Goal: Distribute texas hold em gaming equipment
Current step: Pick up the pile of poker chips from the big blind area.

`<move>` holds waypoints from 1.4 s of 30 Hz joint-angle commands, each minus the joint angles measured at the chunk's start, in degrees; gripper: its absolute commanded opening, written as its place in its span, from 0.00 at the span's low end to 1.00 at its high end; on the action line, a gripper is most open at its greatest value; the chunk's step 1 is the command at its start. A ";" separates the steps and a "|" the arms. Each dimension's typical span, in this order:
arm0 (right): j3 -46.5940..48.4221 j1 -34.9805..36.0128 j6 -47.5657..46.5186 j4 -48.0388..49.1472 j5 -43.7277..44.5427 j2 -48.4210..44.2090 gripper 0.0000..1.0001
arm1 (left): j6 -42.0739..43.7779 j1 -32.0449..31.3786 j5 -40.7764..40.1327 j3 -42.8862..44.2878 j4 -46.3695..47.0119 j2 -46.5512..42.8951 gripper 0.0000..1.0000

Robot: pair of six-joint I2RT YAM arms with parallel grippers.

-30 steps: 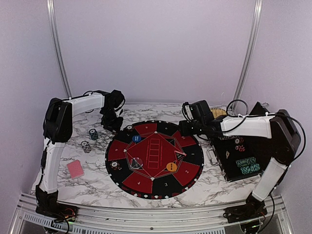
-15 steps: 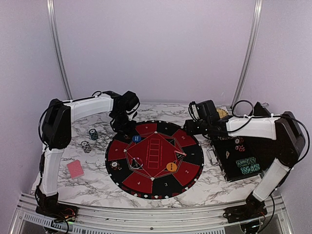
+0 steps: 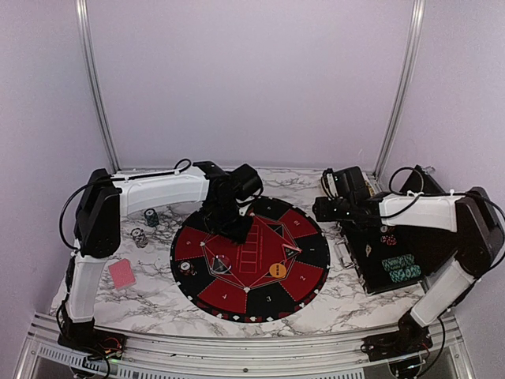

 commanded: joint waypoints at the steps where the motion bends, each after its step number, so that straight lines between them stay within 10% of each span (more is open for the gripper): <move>1: -1.27 -1.31 0.03 1.75 -0.63 -2.65 0.51 | -2.61 -3.75 0.21 1.89 -1.97 -0.16 0.39; 42: -5.02 -1.76 0.27 2.06 -1.56 -5.47 0.51 | -8.77 -18.73 0.56 -8.27 -0.02 -0.55 0.43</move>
